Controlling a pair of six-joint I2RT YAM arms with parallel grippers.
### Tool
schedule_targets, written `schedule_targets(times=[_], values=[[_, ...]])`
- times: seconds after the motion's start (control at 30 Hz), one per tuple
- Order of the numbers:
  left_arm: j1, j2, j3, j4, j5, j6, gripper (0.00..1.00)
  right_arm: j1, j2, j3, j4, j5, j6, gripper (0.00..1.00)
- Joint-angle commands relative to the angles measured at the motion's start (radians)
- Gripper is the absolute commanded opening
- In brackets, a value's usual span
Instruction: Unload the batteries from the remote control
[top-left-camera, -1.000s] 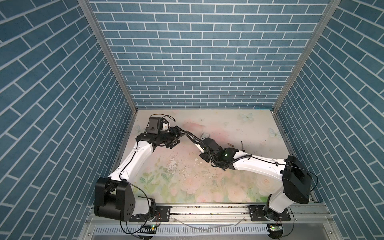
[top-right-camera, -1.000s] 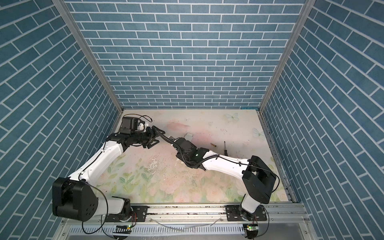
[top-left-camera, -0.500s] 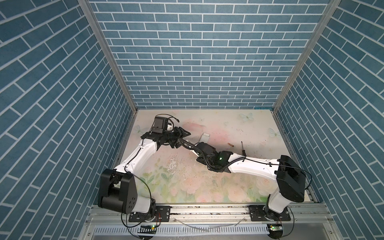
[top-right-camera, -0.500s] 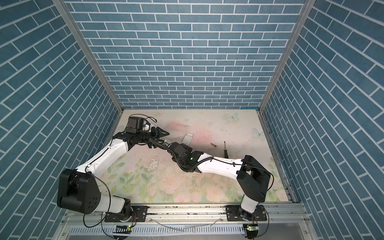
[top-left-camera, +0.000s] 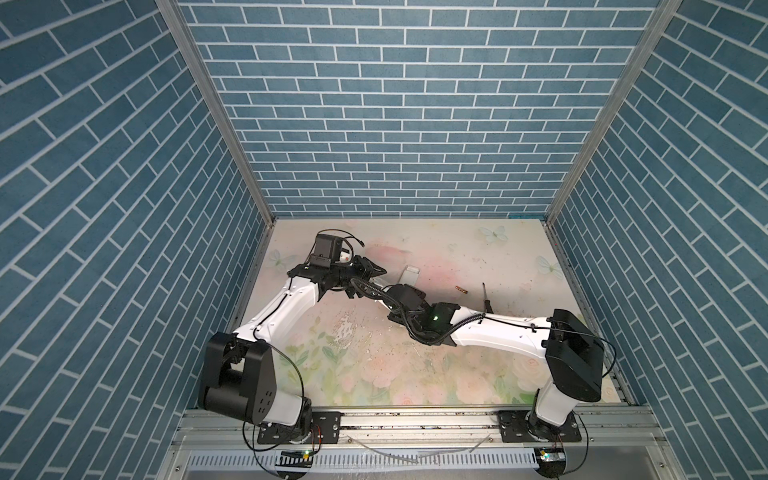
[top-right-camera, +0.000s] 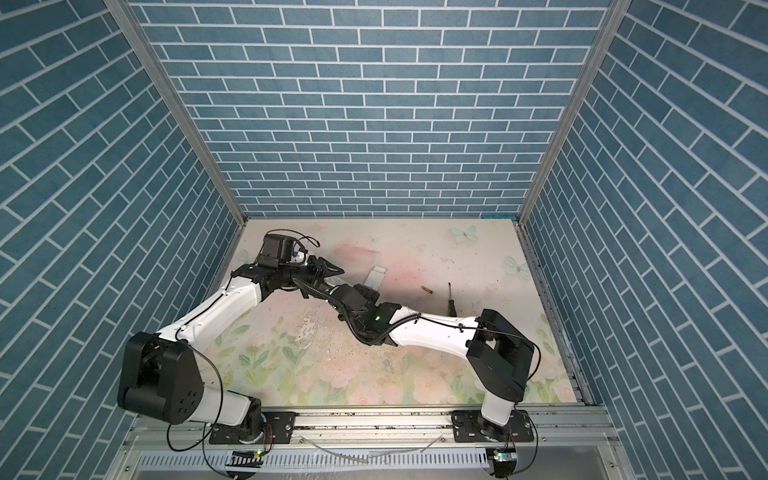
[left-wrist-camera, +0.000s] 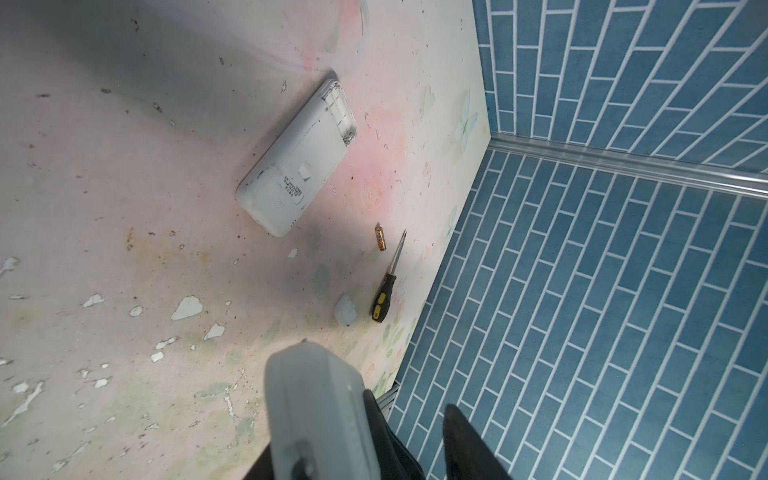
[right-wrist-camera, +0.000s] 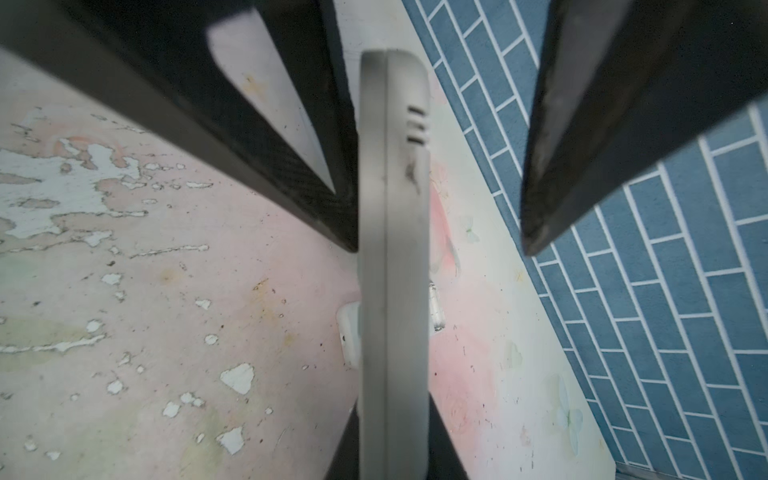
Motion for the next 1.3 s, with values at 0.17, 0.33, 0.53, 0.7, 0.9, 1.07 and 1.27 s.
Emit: schedule_targets(times=[0.17, 0.33, 0.53, 0.7, 0.9, 1.07, 1.27], values=[[-0.005, 0.024, -0.025, 0.08, 0.023, -0.056, 0.46, 0.025, -0.008, 0.012, 0.179, 0.081, -0.076, 0.0], [-0.001, 0.04, -0.014, 0.095, 0.033, -0.058, 0.46, 0.027, -0.02, -0.006, 0.184, 0.087, -0.088, 0.0], [0.03, 0.05, 0.001, 0.097, 0.049, -0.055, 0.46, 0.026, -0.049, -0.046, 0.176, 0.098, -0.087, 0.0], [0.03, 0.055, 0.013, 0.097, 0.052, -0.052, 0.43, 0.026, -0.05, -0.051, 0.171, 0.099, -0.083, 0.0], [0.031, 0.039, -0.006, 0.12, 0.052, -0.066, 0.35, 0.026, -0.028, -0.035, 0.176, 0.097, -0.089, 0.0], [0.031, 0.032, -0.005, 0.122, 0.055, -0.068, 0.29, 0.026, -0.009, -0.023, 0.182, 0.104, -0.097, 0.0], [0.031, 0.033, -0.005, 0.127, 0.058, -0.07, 0.19, 0.026, -0.009, -0.018, 0.182, 0.105, -0.099, 0.0]])
